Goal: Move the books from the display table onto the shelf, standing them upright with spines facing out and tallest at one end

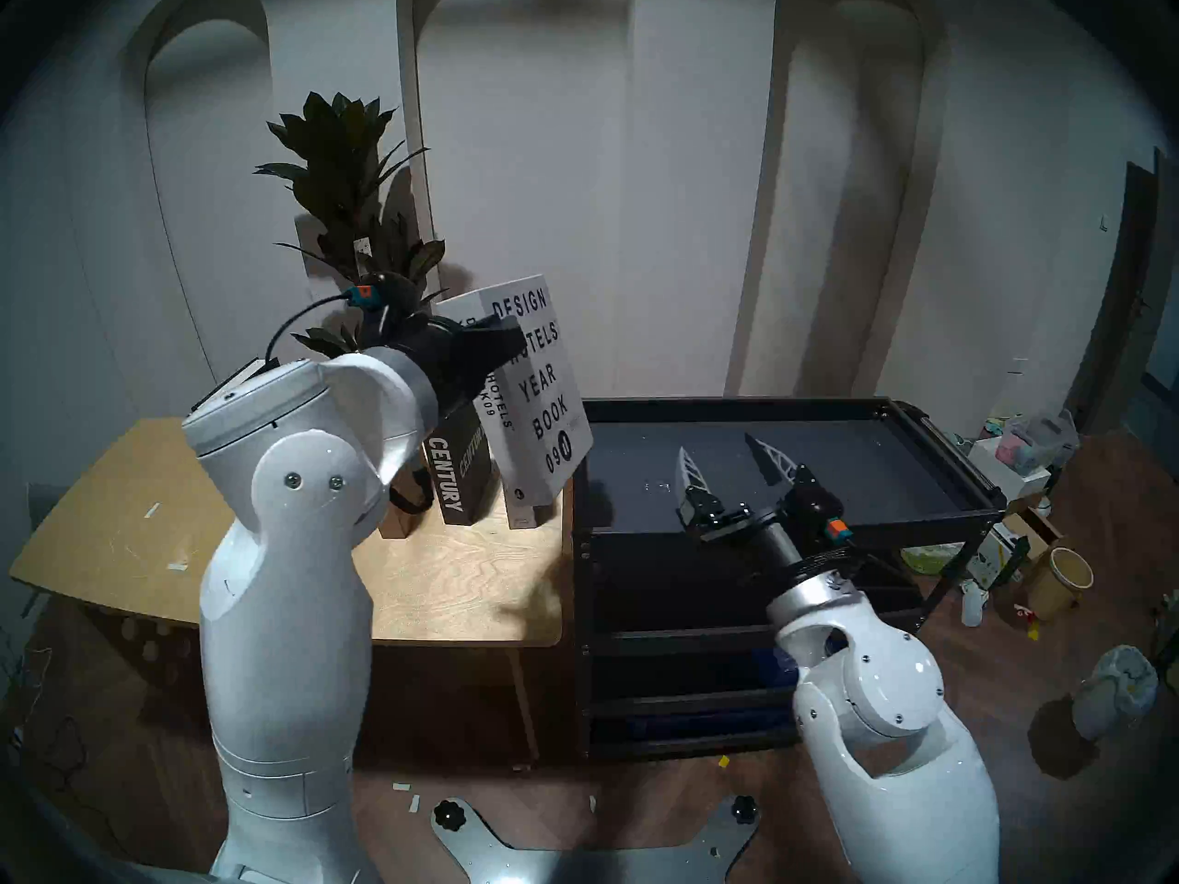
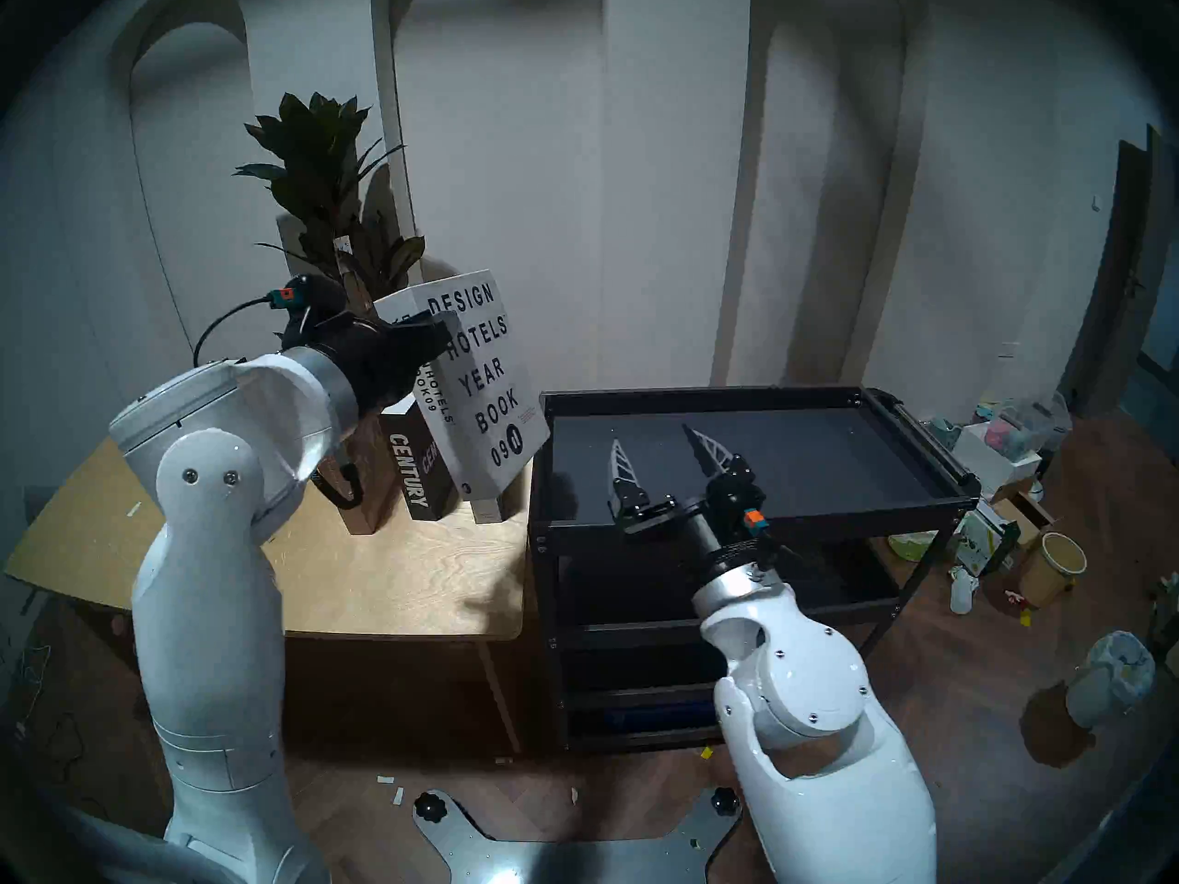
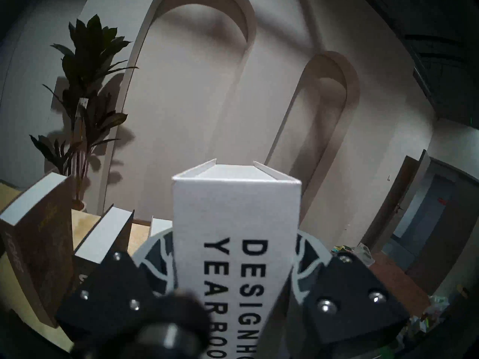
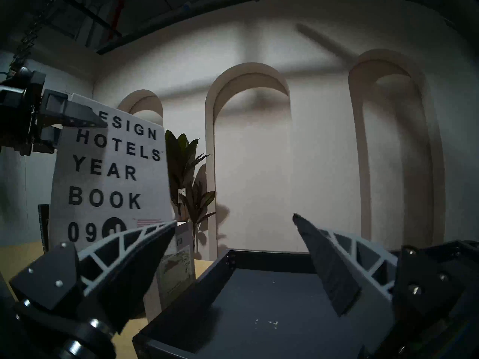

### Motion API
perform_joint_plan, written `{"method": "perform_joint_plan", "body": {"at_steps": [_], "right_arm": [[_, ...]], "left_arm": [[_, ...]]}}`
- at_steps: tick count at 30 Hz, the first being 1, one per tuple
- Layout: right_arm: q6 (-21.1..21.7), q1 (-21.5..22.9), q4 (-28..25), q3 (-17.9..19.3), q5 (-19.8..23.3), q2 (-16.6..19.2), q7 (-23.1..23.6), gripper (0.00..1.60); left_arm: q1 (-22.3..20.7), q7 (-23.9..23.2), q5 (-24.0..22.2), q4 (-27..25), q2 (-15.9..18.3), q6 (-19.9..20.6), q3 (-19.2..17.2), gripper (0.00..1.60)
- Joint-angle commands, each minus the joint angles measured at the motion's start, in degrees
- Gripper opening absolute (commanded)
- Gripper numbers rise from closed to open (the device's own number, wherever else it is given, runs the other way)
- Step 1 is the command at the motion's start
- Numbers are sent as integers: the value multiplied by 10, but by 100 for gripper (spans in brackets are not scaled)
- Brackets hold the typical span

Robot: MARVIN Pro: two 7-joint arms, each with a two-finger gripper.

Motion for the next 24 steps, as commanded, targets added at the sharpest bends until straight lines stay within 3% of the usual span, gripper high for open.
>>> {"method": "perform_joint_plan", "body": {"at_steps": [1,7,13,24], "right_arm": [[-2,60,7,-43,-32,-41,-13,160],[7,102,52,-70,-74,-60,-9,160],[59,134,48,-113,-95,-63,-11,160],[118,98,-39,-124,-74,-47,-17,160]], "left_arm": [[-21,18,5,-21,-24,-5,16,0],[8,34,15,-44,-3,9,44,0],[12,19,26,-64,20,2,68,0],[-27,-22,111,-32,90,-84,97,0]]}}
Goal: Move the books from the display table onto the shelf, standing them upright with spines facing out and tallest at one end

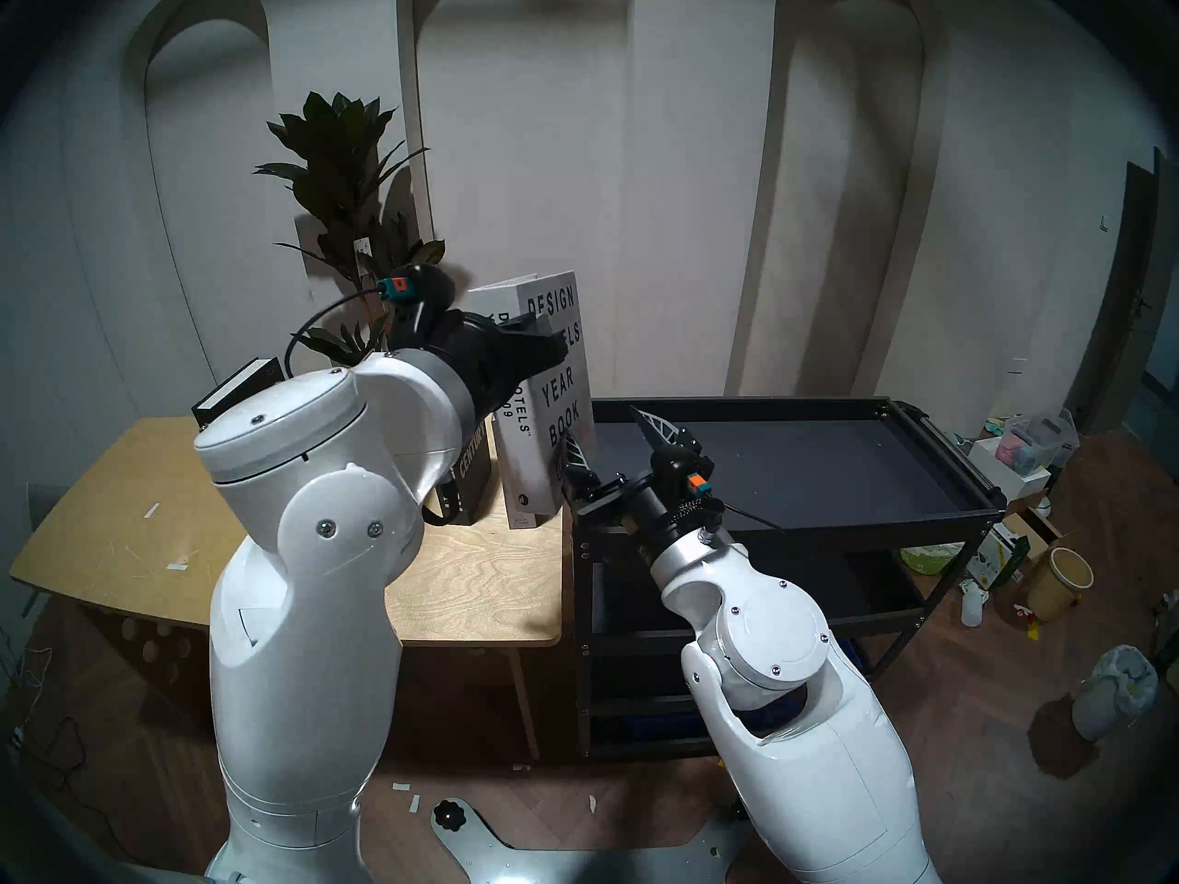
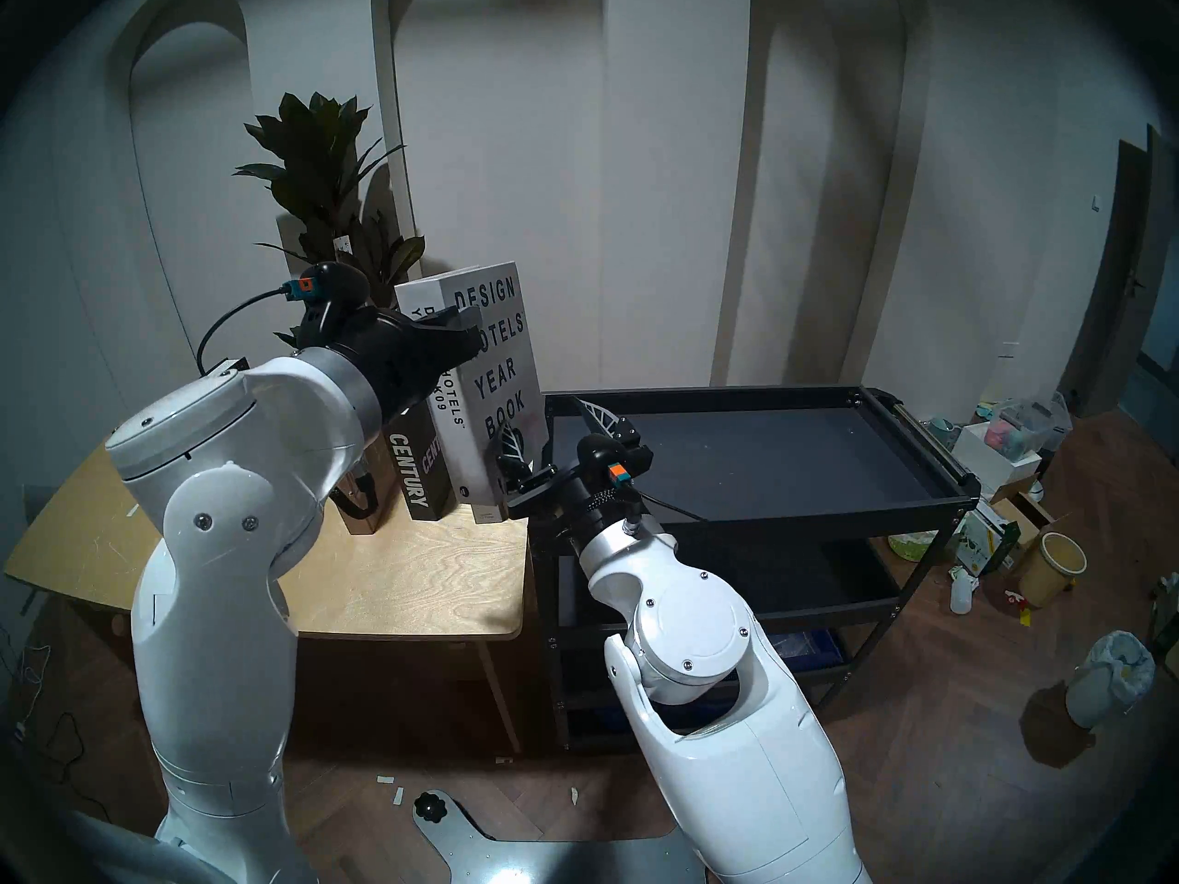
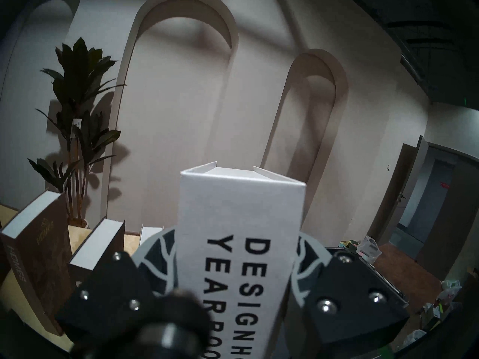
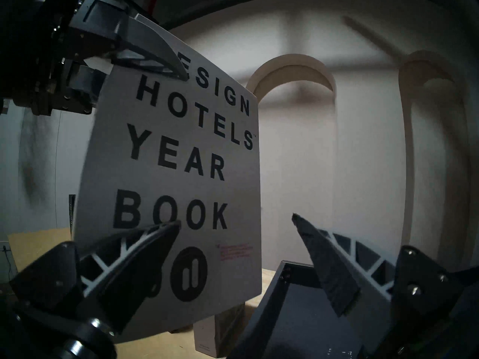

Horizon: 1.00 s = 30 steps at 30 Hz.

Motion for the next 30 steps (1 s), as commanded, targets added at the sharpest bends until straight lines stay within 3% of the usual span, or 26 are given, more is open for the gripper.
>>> {"method": "perform_joint_plan", "body": {"at_steps": [1,6,11,15,30], "right_arm": [[24,-14,-61,-10,11,3,-7,160],[44,-24,-82,-29,18,18,-19,160],[60,-14,-77,-46,23,24,-43,160],[64,10,-53,-55,16,15,-44,160],[49,69,12,-64,0,7,-36,160]], "left_arm": [[-38,-35,48,22,42,-65,22,0],[-54,-55,88,60,55,-106,40,0],[-50,-54,110,67,44,-150,59,0],[-47,-39,96,54,19,-130,60,0],[-1,-10,62,7,1,-78,64,0]]}}
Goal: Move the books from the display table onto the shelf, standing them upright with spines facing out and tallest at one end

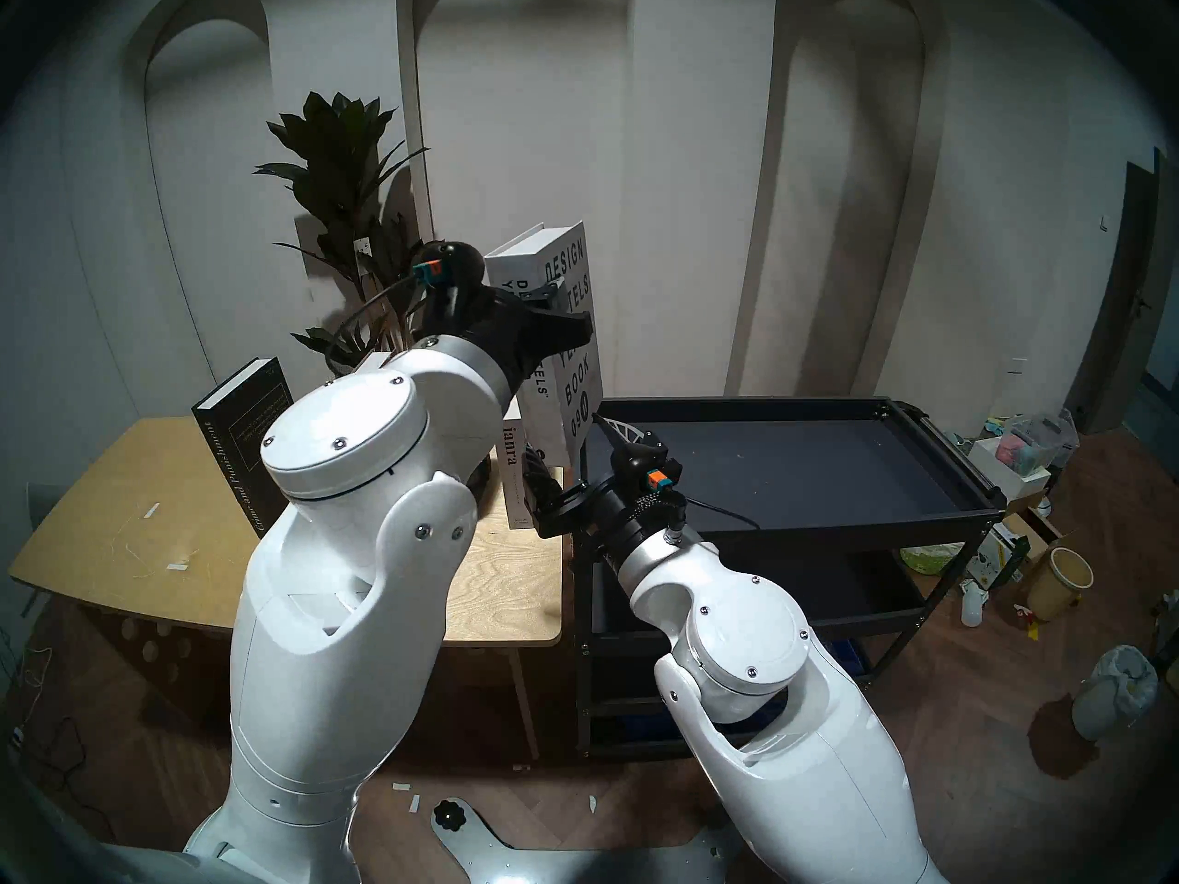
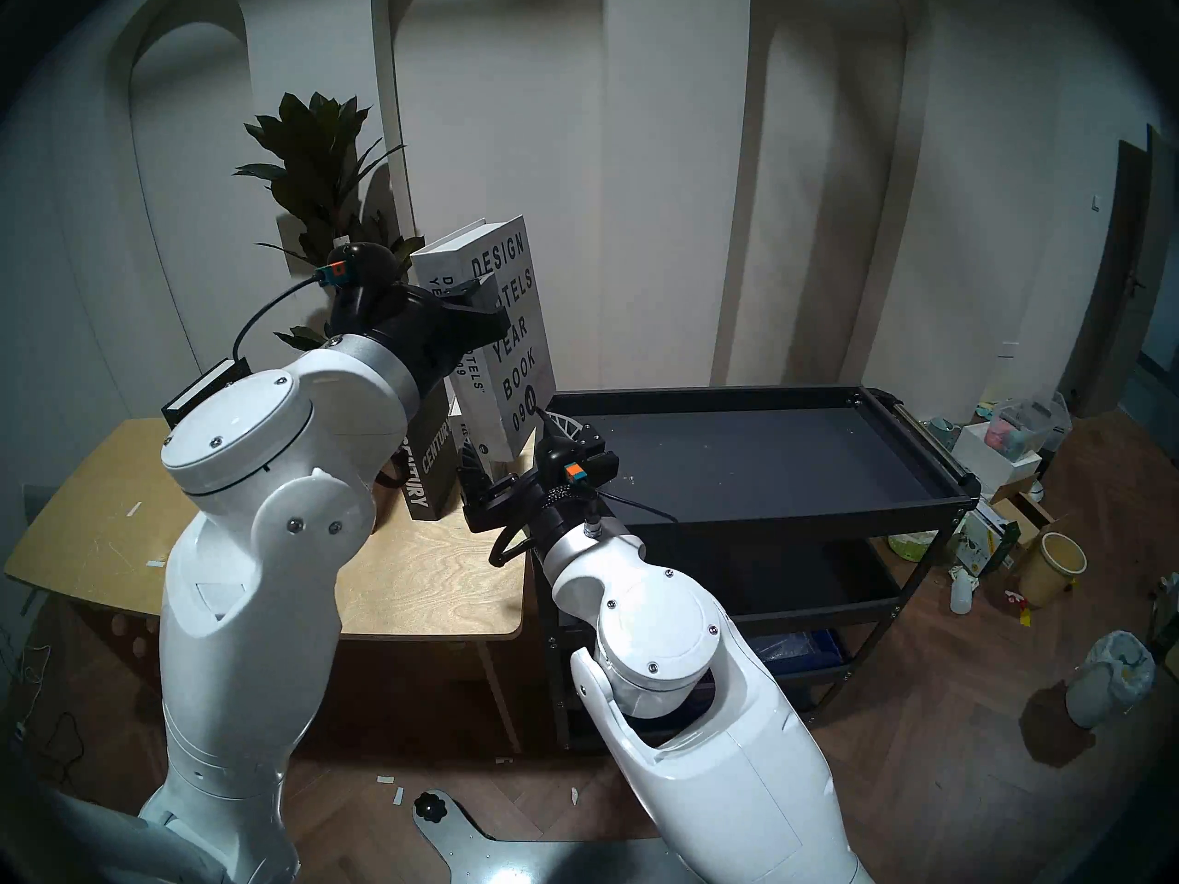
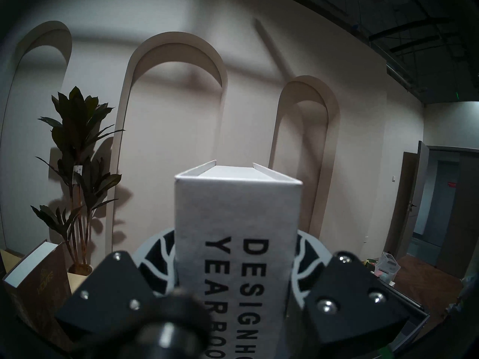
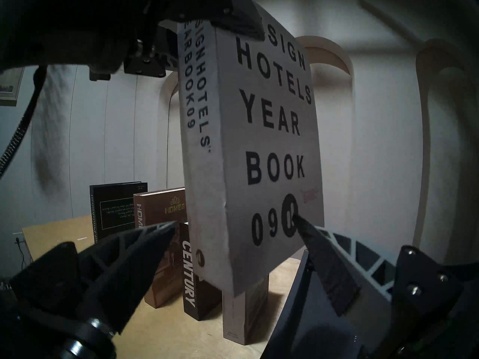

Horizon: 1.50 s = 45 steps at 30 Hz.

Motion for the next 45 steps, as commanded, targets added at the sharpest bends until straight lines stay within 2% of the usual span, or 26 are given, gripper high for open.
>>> {"method": "perform_joint_plan", "body": {"at_steps": [1,13,28,41,42,43,44,45], "right_arm": [[-19,40,4,-1,-6,-11,7,160],[-23,41,8,-6,-16,-12,5,160],[-24,66,27,-4,-19,-26,3,160],[-22,86,42,-3,-15,-37,2,160],[-22,87,44,-3,-14,-38,2,104],[-24,88,44,-3,-13,-37,2,74],[-23,90,45,-4,-13,-39,2,0],[-24,89,46,-4,-13,-38,2,0]], "left_arm": [[16,8,-16,-24,-19,11,8,0],[17,11,-32,-16,-24,11,12,0],[35,16,-57,-35,-36,7,-7,0],[46,19,-74,-52,-45,12,-8,0],[48,19,-76,-52,-47,11,-8,0],[47,18,-77,-52,-47,10,-8,0],[48,19,-78,-52,-49,11,-6,0],[48,19,-80,-52,-50,10,-6,0]]}}
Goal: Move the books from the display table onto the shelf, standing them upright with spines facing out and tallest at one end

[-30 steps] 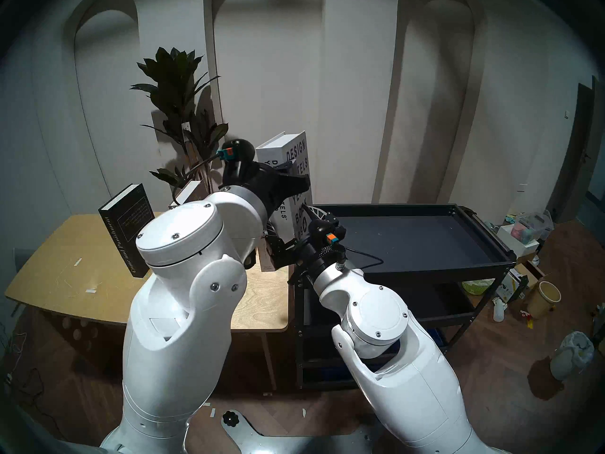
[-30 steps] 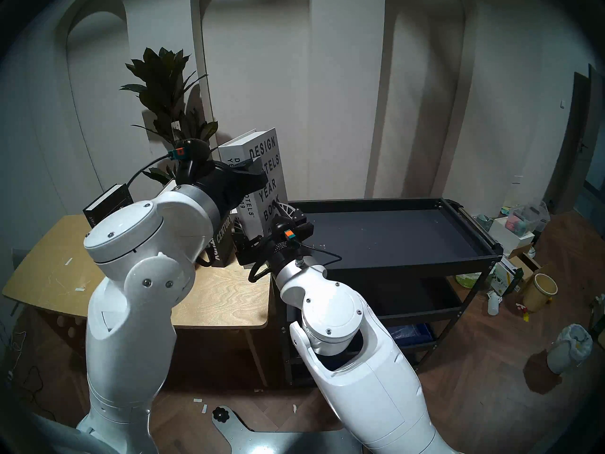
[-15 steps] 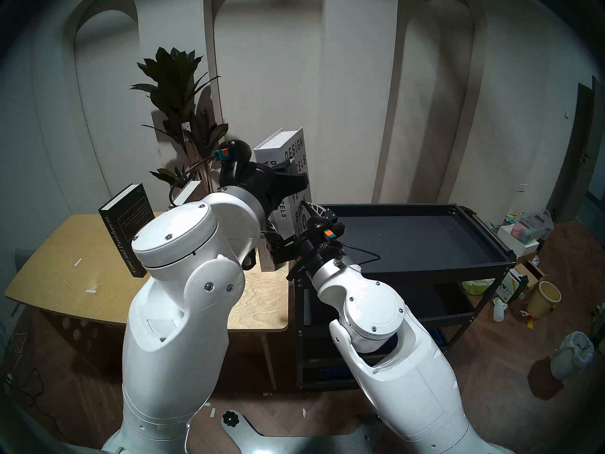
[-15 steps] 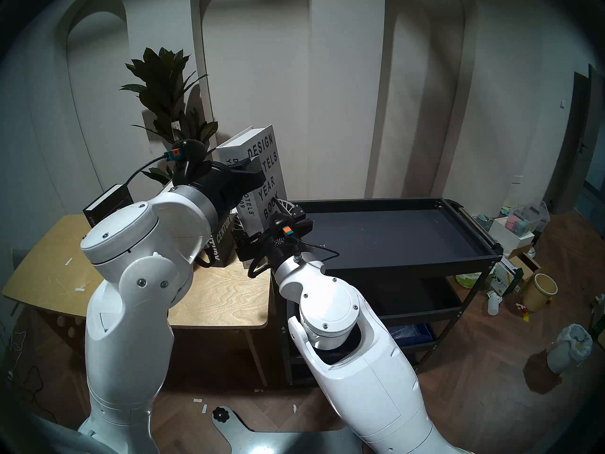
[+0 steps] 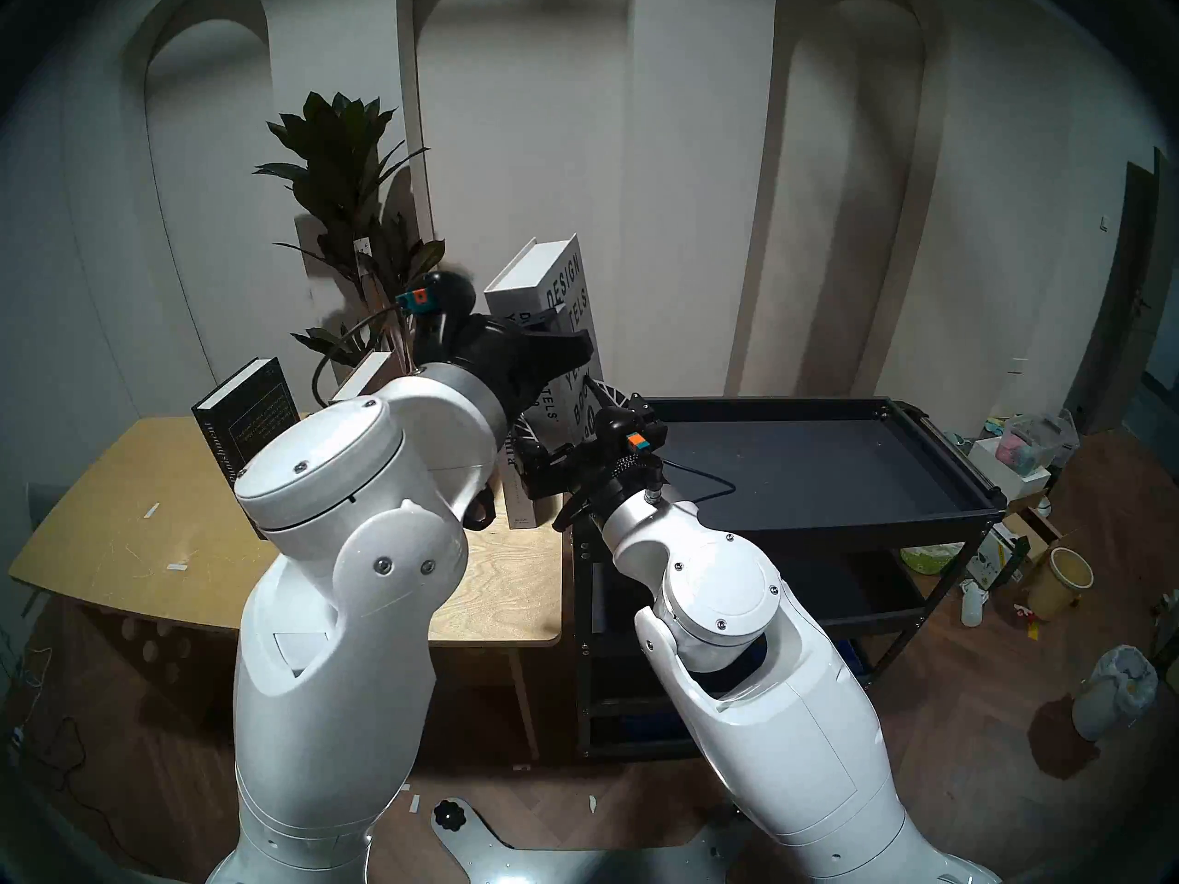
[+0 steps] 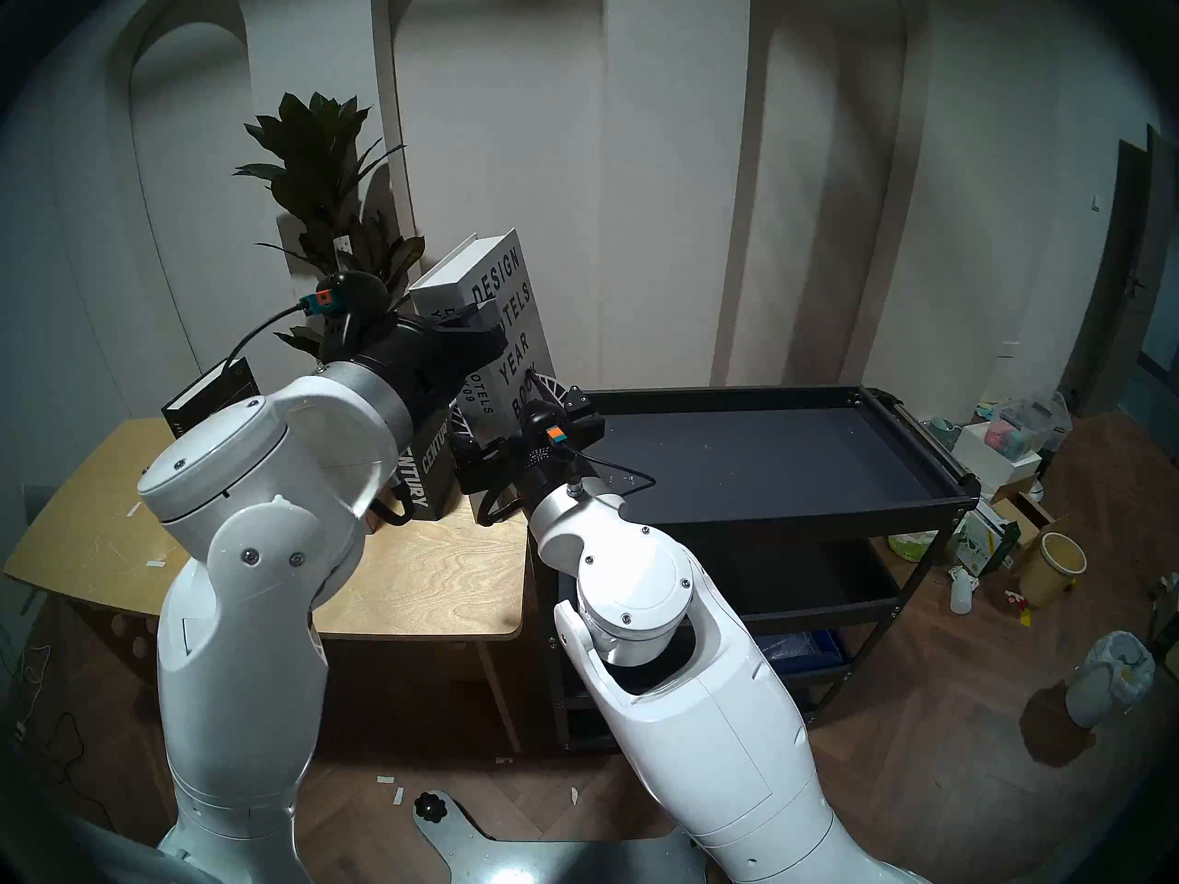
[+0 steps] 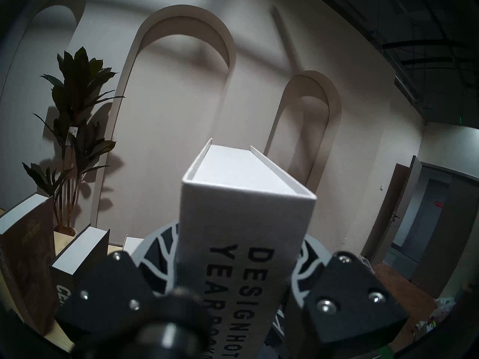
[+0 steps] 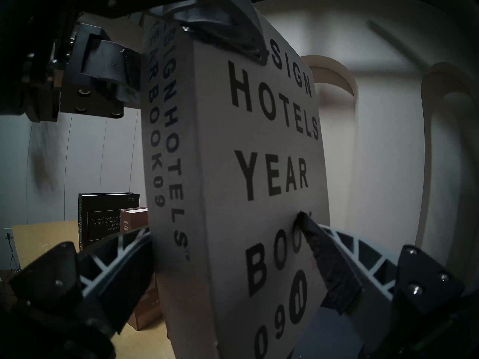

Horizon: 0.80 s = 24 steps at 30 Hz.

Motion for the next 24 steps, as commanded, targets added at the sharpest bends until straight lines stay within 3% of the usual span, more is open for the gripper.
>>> {"method": "perform_joint_plan", "body": {"at_steps": [1,4,5,8,9,11,24], "right_arm": [[-7,22,-1,-2,4,-18,-1,0],[-8,20,-2,-2,4,-15,-2,0],[-9,19,-1,-2,4,-15,-2,0],[-10,18,-3,-2,5,-13,-3,0],[-10,18,-4,-2,5,-13,-3,0],[-10,19,-5,-4,5,-12,-3,0],[-11,33,-18,-24,-2,-9,-2,0]], "left_arm": [[0,-9,-17,-18,-14,-1,10,0],[3,-10,-22,-18,-17,-2,11,0],[5,-10,-23,-18,-18,-3,11,12],[7,-16,-30,-18,-19,-5,11,70],[8,-17,-33,-18,-19,-7,11,116],[8,-21,-37,-18,-20,-8,13,160],[-37,-69,-89,-18,-31,-23,-22,160]]}}
